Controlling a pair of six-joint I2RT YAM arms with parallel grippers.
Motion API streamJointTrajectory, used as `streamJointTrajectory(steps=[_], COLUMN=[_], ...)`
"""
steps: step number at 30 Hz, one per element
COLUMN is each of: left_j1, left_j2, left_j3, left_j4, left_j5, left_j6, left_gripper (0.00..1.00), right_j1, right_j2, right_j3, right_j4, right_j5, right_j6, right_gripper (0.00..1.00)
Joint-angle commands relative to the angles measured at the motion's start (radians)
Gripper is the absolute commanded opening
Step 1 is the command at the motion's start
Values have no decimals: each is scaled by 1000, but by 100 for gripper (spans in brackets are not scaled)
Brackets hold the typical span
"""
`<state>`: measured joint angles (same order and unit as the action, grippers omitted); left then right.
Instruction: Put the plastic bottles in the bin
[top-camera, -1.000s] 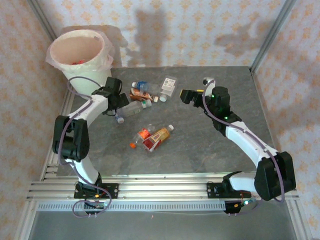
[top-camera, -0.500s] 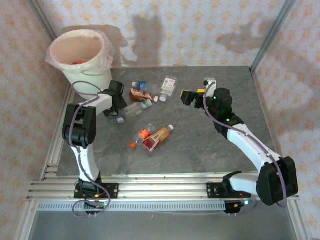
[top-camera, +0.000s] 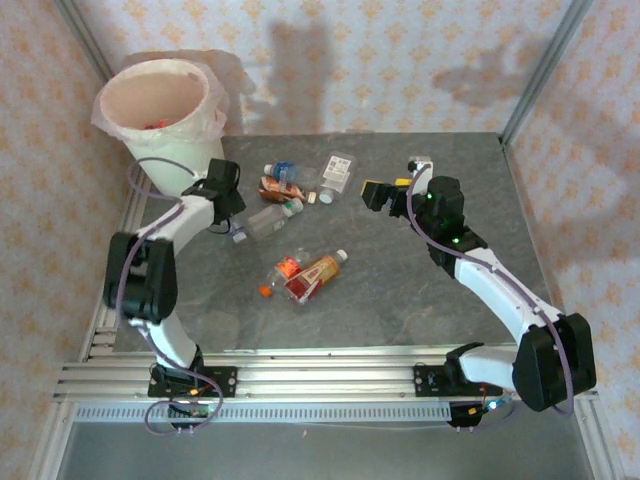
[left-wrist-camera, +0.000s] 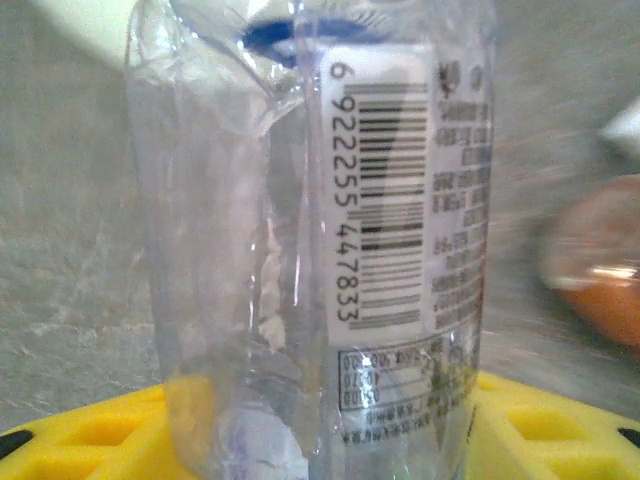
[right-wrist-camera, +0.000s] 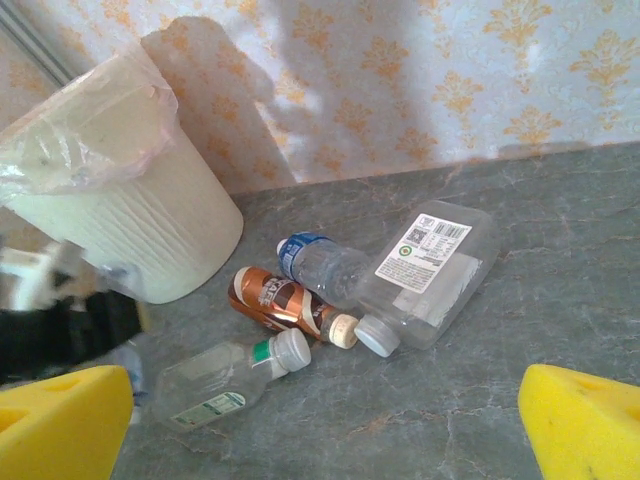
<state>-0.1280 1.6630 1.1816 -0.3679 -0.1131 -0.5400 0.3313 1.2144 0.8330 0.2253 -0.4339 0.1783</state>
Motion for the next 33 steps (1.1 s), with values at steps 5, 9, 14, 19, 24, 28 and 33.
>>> streamJointTrajectory(steps=[5, 9, 14, 19, 24, 28, 33], left_j1=[-81, -70, 1, 114, 140, 145, 166], left_j2=[-289, -290, -177, -14, 127, 232, 433], left_j3=[54, 214, 461, 678, 849, 952, 1182], left_j4=[99, 120, 174, 227, 240, 211, 86], left_j5=[-60, -142, -214, -234, -265, -275, -292], left_j6=[194, 301, 372, 322, 361, 370, 362], left_gripper=[59, 58, 58, 56, 56, 57, 57], right_j1=[5, 5, 5, 5, 5, 5, 6], right_j2=[24, 33, 28, 10, -16, -25, -24], right_j3=[16, 28, 20, 13, 2, -6, -2], right_j4=[52, 52, 46, 31, 15, 7, -12], right_j5=[34, 29, 32, 35, 46, 52, 53], right_j6=[-5, 10, 25, 34, 24, 14, -10], right_gripper=[99, 99, 99, 99, 99, 99, 99])
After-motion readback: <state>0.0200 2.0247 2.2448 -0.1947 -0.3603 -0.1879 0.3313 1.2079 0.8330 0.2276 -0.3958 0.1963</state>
